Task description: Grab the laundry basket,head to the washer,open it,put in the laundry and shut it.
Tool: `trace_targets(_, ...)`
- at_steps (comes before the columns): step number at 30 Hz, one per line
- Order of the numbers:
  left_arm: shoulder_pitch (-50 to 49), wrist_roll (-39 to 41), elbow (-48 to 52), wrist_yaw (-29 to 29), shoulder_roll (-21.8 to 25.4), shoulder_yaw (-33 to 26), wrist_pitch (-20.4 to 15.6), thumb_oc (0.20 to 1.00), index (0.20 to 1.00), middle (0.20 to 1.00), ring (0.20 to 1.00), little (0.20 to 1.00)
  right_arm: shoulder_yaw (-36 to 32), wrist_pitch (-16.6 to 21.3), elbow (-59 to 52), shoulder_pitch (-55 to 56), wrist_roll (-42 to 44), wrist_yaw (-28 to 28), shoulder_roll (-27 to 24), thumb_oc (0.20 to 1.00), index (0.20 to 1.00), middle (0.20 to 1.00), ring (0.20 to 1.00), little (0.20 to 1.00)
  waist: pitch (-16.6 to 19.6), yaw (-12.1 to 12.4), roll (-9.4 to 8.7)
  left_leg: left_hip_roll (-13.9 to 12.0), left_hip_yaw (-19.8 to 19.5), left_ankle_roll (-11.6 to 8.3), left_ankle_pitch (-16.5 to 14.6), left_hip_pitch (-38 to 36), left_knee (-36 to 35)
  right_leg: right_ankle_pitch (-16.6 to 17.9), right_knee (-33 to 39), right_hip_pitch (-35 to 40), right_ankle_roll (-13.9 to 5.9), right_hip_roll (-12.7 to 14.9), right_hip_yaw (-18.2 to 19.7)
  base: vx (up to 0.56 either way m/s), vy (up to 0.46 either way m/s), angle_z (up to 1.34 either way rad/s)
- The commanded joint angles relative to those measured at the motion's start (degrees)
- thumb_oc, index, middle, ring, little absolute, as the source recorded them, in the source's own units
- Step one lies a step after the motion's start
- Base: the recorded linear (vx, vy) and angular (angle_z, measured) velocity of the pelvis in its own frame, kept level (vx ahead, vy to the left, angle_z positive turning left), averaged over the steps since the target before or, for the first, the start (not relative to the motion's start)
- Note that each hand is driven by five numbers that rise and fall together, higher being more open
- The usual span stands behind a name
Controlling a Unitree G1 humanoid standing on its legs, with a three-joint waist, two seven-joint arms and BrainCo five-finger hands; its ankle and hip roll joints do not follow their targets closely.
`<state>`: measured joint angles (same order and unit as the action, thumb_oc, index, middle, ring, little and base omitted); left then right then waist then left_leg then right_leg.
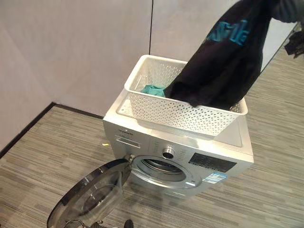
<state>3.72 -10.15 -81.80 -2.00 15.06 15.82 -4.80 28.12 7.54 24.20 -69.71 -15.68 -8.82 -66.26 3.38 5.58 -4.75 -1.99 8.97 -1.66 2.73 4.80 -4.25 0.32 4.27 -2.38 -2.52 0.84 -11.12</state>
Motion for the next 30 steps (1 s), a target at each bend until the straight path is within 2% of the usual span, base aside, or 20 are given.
trace_targets(1,1.73,0.67,-2.58,-2.51,1.07,1.84,-0.17,1.000,1.000,1.000,1.000,1.000,-12.09,1.75,7.61,-2.82,23.37,-11.84,6.29,0.200,0.200,0.200,0.200,0.200,1.04,2.28,-4.39,-1.93,-0.21,-3.02,0.41,-0.80,-0.75,7.04,0.73,1.60,-7.02,8.41,1.53,-0.03,-0.011,-0.10)
trace_targets(4,2.27,2.46,-1.78,-3.84,0.95,2.97,0.18,1.000,1.000,1.000,1.000,1.000,-14.46,5.31,10.04,-4.65,36.24,-13.87,10.94,0.200,0.200,0.200,0.200,0.200,1.34,1.99,-4.34,-2.09,0.14,-2.99,0.91,-0.89,-0.75,7.40,0.73,1.33,-6.86,8.33,1.82,-0.03,-0.012,-0.15)
trace_targets(5,2.23,2.50,-1.76,-3.86,0.98,2.93,0.20,1.000,1.000,1.000,1.000,1.000,-14.30,5.47,10.27,-4.82,36.54,-13.75,10.93,0.200,0.200,0.200,0.200,0.200,1.34,1.96,-4.35,-2.10,0.18,-3.00,0.89,-0.93,-0.75,7.39,0.73,1.35,-6.86,8.33,1.86,0.00,0.000,0.00)
trace_targets(6,2.60,3.06,-1.78,-4.43,0.74,3.79,0.30,1.000,1.000,1.000,1.000,1.000,-15.67,8.21,12.93,-6.06,44.54,-15.22,13.52,0.200,0.200,0.200,0.200,0.200,1.35,1.88,-4.21,-2.21,0.46,-3.04,0.79,-1.35,-0.75,7.36,0.73,1.62,-6.76,8.24,1.96,-0.01,-0.012,-0.05)
trace_targets(7,2.82,4.29,-1.65,-4.68,0.73,4.13,0.59,1.000,1.000,1.000,1.000,1.000,-14.12,8.22,14.74,-8.82,50.52,-13.96,15.55,0.200,0.200,0.200,0.200,0.200,1.70,1.39,-4.18,-2.44,1.00,-3.09,0.85,-1.75,-0.75,7.45,0.73,1.62,-6.67,8.12,2.16,-0.01,-0.012,-0.09)
trace_targets(8,2.84,4.29,-1.65,-4.68,0.68,4.10,0.59,1.000,1.000,1.000,1.000,1.000,-13.98,8.28,14.88,-9.00,50.60,-13.90,15.54,0.200,0.200,0.200,0.200,0.200,1.66,1.39,-4.13,-2.44,1.01,-3.09,0.85,-1.76,-0.75,7.46,0.73,1.62,-6.66,8.12,2.18,0.01,-0.017,-0.21)
trace_targets(9,3.45,5.73,-1.19,-5.12,0.25,5.56,0.59,1.000,1.000,1.000,1.000,1.000,-14.58,11.73,19.23,-13.01,62.86,-13.77,20.97,0.200,0.200,0.200,0.200,0.200,1.96,1.21,-4.03,-2.75,1.52,-3.16,0.42,-2.63,-0.75,7.22,0.73,2.11,-6.58,7.83,2.74,0.00,-0.021,-0.24)
trace_targets(11,3.56,6.45,-0.89,-4.95,0.15,5.61,0.67,1.000,1.000,1.000,1.000,1.000,-12.70,11.47,20.33,-15.41,64.25,-12.65,21.42,0.200,0.200,0.200,0.200,0.200,2.06,1.02,-4.01,-2.82,1.70,-3.16,0.82,-2.55,-0.75,7.54,0.73,1.86,-6.50,7.79,2.91,0.00,-0.020,-0.24)
trace_targets(12,3.96,8.41,0.73,-4.51,-0.24,7.72,-0.07,1.000,1.000,1.000,1.000,1.000,-12.91,12.97,22.14,-18.78,70.18,-12.27,23.81,0.200,0.200,0.200,0.200,0.200,2.58,0.73,-3.90,-2.99,1.99,-3.21,0.77,-3.06,-0.75,7.52,0.71,2.02,-6.41,7.55,3.25,0.03,-0.018,-0.13)
trace_targets(15,4.63,10.24,5.87,-3.54,-0.01,12.79,-2.25,1.000,1.000,1.000,1.000,1.000,-12.03,14.53,26.82,-24.12,73.46,-12.42,24.64,0.200,0.200,0.200,0.200,0.200,3.02,0.97,-3.57,-3.29,1.95,-3.27,0.72,-3.49,-0.75,7.42,0.68,2.38,-6.49,7.32,3.29,0.03,-0.024,-0.08)
trace_targets(17,5.12,11.76,13.88,-1.54,1.54,18.67,-3.42,1.000,1.000,1.000,1.000,1.000,-9.70,14.77,31.45,-29.73,74.81,-12.45,23.95,0.200,0.200,0.200,0.200,0.200,3.26,1.49,-3.16,-3.33,1.45,-3.27,0.58,-3.66,-0.75,7.29,0.70,2.78,-6.66,7.28,2.91,0.04,-0.004,0.07)
trace_targets(20,4.90,18.37,38.37,4.77,11.04,23.24,-5.22,1.000,1.000,1.000,1.000,1.000,-6.21,13.52,36.45,-35.56,75.12,-11.84,21.98,0.200,0.200,0.200,0.200,0.200,3.82,2.40,-2.11,-3.16,0.88,-3.24,0.07,-4.06,-0.75,6.93,0.69,3.38,-7.15,7.35,2.18,0.02,0.006,0.09)
trace_targets(21,4.69,18.68,39.47,5.06,11.73,23.12,-4.65,1.000,1.000,1.000,1.000,1.000,-6.12,13.50,36.79,-35.90,75.26,-11.70,21.88,0.200,0.200,0.200,0.200,0.200,3.67,2.41,-2.23,-3.14,0.88,-3.18,0.49,-3.87,-0.75,7.27,0.72,3.22,-7.07,7.37,2.14,0.00,0.004,0.09)
trace_targets(22,4.79,23.13,54.80,8.16,19.47,22.15,-4.65,1.000,1.000,1.000,1.000,1.000,-3.95,12.02,40.36,-38.49,75.11,-10.91,21.37,0.200,0.200,0.200,0.200,0.200,3.93,3.00,-1.87,-2.98,0.56,-3.21,0.49,-4.06,-0.75,7.32,0.73,3.58,-7.31,7.57,1.69,-0.01,0.002,0.06)
trace_targets(23,4.64,23.25,55.33,8.27,19.81,21.94,-4.28,1.000,1.000,1.000,1.000,1.000,-3.97,12.02,40.54,-38.65,75.21,-10.78,21.39,0.200,0.200,0.200,0.200,0.200,3.89,2.92,-1.95,-2.97,0.56,-3.20,0.60,-3.98,-0.75,7.40,0.73,3.51,-7.30,7.59,1.71,0.03,0.008,0.07)
trace_targets(24,5.04,27.76,69.51,10.32,27.52,19.27,-4.77,1.000,1.000,1.000,1.000,1.000,-1.82,10.80,42.32,-40.52,74.60,-10.09,21.43,0.200,0.200,0.200,0.200,0.200,4.20,3.53,-1.74,-2.80,0.21,-3.31,0.51,-4.15,-0.75,7.29,0.73,3.75,-7.53,7.68,1.34,0.01,0.008,0.04)
trace_targets(26,4.26,30.02,74.99,10.67,30.70,16.87,-4.32,1.000,1.000,1.000,1.000,1.000,-1.46,10.50,43.11,-40.88,75.09,-9.68,21.58,0.200,0.200,0.200,0.200,0.200,4.23,3.61,-1.85,-2.71,0.16,-3.36,0.66,-4.13,-0.75,7.36,0.73,3.78,-7.58,7.78,1.22,0.01,0.004,0.03)
trace_targets(27,3.45,35.99,83.76,10.82,35.24,12.64,-5.27,1.000,1.000,1.000,1.000,1.000,-0.04,10.07,43.67,-41.51,75.07,-9.63,22.19,0.200,0.200,0.200,0.200,0.200,4.54,4.31,-2.06,-2.60,-0.11,-3.49,0.63,-4.39,-0.75,7.23,0.73,4.05,-7.69,7.90,0.99,0.01,0.004,0.04)
trace_targets(28,2.92,36.35,84.52,10.83,35.68,12.10,-4.96,1.000,1.000,1.000,1.000,1.000,-0.07,10.07,43.74,-41.62,75.12,-9.65,22.29,0.200,0.200,0.200,0.200,0.200,4.52,4.19,-2.10,-2.59,-0.10,-3.49,0.64,-4.38,-0.75,7.23,0.73,4.03,-7.69,7.91,1.01,0.00,0.000,0.00)
trace_targets(30,2.01,42.42,92.16,9.76,39.45,6.47,-6.50,1.000,1.000,1.000,1.000,1.000,1.35,10.05,43.33,-41.67,75.13,-9.75,24.09,0.200,0.200,0.200,0.200,0.200,4.97,4.75,-2.66,-2.53,-0.37,-3.72,0.62,-4.58,-0.75,7.11,0.73,4.17,-7.73,7.99,0.76,0.01,0.001,0.02)
